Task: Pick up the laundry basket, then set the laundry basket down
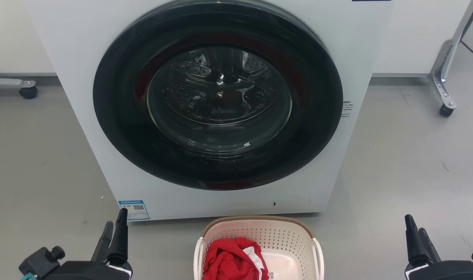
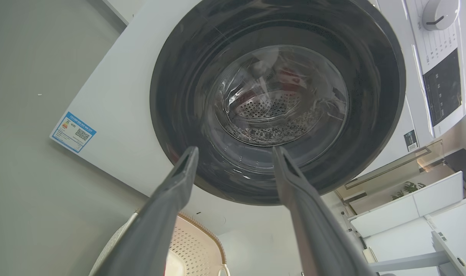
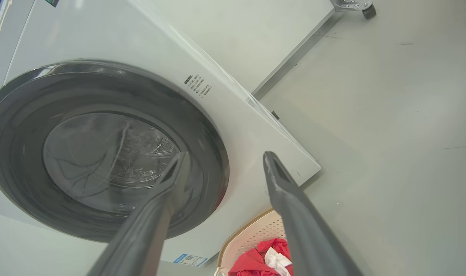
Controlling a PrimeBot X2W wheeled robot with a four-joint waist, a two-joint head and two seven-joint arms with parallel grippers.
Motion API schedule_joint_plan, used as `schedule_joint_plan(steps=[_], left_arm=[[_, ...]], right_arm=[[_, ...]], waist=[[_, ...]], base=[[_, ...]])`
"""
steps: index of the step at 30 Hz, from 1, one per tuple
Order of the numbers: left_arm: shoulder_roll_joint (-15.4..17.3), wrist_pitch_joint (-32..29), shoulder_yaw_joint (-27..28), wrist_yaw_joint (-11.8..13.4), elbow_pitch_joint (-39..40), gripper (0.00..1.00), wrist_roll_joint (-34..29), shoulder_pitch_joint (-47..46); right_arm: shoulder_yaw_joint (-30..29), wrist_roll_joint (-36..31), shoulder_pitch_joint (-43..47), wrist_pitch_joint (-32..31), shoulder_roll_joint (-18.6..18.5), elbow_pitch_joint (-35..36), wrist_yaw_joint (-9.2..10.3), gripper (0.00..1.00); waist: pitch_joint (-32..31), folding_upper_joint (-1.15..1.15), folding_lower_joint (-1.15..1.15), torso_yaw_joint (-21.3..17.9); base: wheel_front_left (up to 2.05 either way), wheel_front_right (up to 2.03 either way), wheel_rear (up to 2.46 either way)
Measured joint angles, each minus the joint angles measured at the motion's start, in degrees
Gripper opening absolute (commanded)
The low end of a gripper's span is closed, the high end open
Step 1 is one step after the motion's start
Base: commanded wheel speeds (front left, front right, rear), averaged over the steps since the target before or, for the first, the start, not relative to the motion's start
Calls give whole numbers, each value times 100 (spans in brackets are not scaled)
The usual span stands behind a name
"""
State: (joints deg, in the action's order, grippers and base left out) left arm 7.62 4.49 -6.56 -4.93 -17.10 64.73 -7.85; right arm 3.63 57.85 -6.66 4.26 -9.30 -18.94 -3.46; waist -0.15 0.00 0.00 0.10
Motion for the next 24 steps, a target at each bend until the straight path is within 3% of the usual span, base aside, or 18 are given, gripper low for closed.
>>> schedule_joint_plan(steps=[24], left_arm=[[288,479,-778,503,62,100,-2168,-25]], right_arm=[[708,-2003,-103,494,-344,-162,354,100]], waist=[[-23,0,0,31]], base=[[0,0,0]])
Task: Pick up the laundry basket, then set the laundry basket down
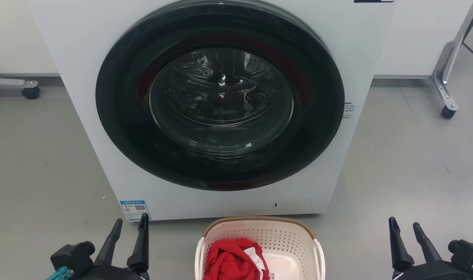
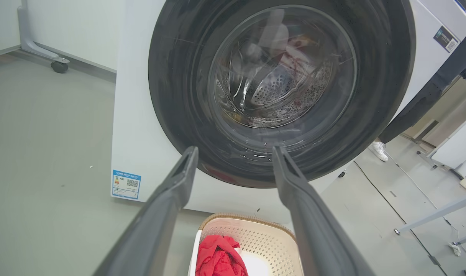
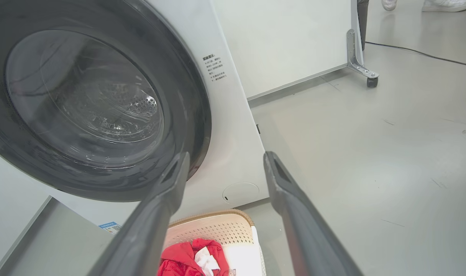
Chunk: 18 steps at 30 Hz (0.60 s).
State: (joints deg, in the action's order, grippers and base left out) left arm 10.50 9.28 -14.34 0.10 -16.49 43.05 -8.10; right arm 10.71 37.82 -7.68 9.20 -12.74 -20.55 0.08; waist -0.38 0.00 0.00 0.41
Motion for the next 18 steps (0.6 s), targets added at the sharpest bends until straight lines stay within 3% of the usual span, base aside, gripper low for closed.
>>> schedule_joint_plan(steps=[18], left_arm=[[81,402,-439,299,-183,100,-1354,-7]], right_arm=[[449,-1429,-12,401,-131,-257,252,100]], waist=[[-20,0,0,-2]], base=[[0,0,0]])
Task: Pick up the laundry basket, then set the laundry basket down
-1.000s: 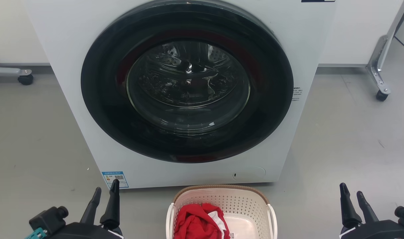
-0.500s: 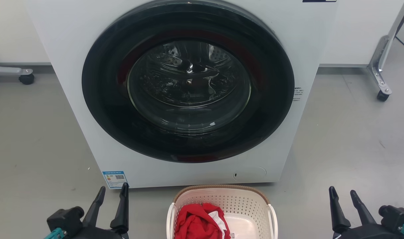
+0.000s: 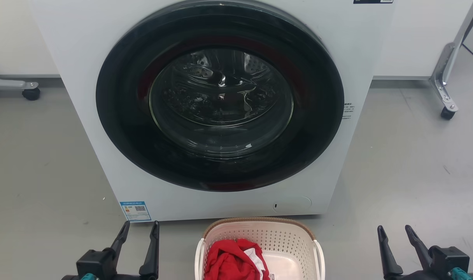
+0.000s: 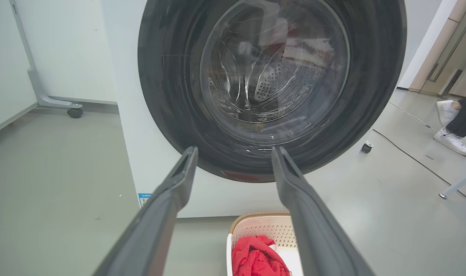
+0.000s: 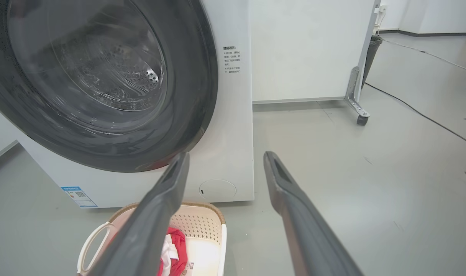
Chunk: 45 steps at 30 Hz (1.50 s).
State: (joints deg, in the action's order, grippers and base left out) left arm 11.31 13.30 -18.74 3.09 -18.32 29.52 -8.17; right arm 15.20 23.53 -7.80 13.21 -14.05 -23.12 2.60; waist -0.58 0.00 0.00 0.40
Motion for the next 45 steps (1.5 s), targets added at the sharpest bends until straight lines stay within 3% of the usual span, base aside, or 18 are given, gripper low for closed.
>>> schedule_joint_plan(steps=[8,45], left_arm=[[22,103,-70,102,-143,100,-426,-30],[-57,103,-75,141,-526,100,-434,-49]], right_arm=[[46,-425,-9,107,-67,-102,94,100],[-119,-433,21,108,12,-341,93,100]], waist=[[-22,0,0,-7],[-71,0,0,31]], base=[[0,0,0],[0,0,0]])
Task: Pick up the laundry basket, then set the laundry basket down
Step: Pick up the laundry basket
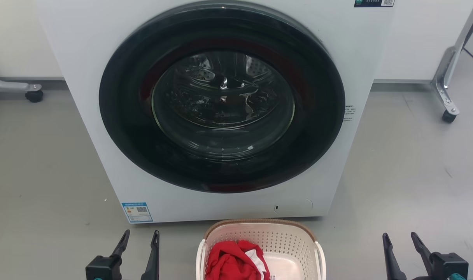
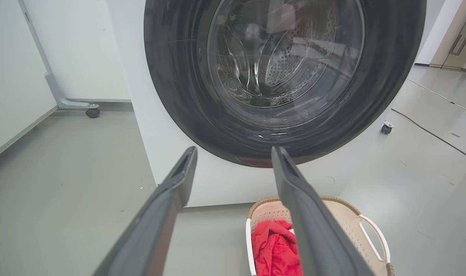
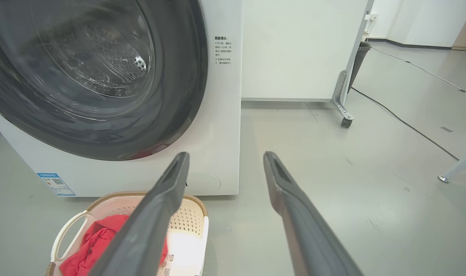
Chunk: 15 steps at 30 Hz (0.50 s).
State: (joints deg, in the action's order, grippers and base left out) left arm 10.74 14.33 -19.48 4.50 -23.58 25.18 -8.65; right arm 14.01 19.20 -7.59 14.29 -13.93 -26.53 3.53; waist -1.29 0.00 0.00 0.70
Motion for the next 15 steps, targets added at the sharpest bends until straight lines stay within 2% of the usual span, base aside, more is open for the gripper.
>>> schedule_joint_plan(steps=[15], left_arm=[[-88,0,-75,-47,56,100,1,-55]], right_arm=[[-4,-5,-48,0,45,-2,-4,100]], waist=[[568,0,0,-7]], base=[[0,0,0]])
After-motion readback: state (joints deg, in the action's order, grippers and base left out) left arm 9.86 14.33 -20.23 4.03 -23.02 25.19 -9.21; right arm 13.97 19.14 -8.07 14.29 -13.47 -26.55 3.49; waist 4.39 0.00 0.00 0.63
